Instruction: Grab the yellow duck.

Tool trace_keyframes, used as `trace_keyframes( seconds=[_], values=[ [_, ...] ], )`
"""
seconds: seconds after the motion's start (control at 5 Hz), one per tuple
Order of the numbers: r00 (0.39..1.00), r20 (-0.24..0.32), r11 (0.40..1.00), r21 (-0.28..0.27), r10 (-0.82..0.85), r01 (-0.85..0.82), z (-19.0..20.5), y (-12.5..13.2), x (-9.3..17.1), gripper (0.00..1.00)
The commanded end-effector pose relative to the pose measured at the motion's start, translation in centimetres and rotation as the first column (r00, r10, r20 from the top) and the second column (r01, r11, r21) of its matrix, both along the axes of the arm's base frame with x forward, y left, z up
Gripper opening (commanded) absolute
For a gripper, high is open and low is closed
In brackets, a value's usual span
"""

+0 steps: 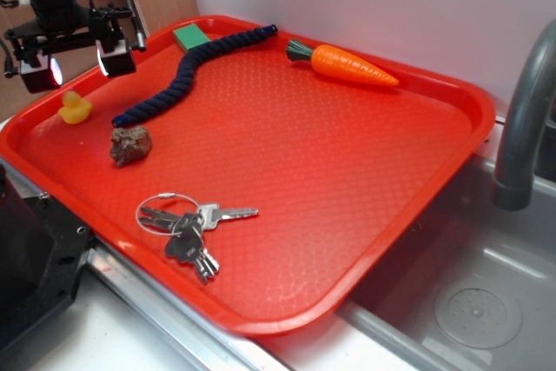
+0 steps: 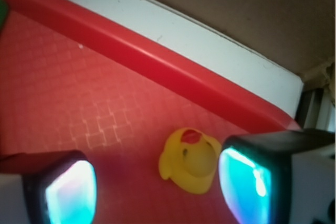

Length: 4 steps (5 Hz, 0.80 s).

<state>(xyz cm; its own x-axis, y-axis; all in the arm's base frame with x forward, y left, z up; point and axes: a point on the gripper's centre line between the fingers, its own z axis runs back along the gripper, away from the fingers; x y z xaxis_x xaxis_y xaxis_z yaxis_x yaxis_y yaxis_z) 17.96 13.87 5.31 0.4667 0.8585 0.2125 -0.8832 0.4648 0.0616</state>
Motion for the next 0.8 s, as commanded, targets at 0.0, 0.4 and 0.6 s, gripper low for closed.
trace_keyframes(
  seconds=[0.0,0.4,0.6],
  values=[
    [1.0,-0.025,1.0,-0.012,0.012,-0.012,-1.1,0.9,-2.7,1.0],
    [0.996,-0.086,0.998,-0.047,-0.034,0.03,-3.3,1.1,-1.6,1.0],
    [0.993,-0.111,0.998,-0.048,-0.047,0.042,-3.8,0.9,-1.6,0.0]
  ],
)
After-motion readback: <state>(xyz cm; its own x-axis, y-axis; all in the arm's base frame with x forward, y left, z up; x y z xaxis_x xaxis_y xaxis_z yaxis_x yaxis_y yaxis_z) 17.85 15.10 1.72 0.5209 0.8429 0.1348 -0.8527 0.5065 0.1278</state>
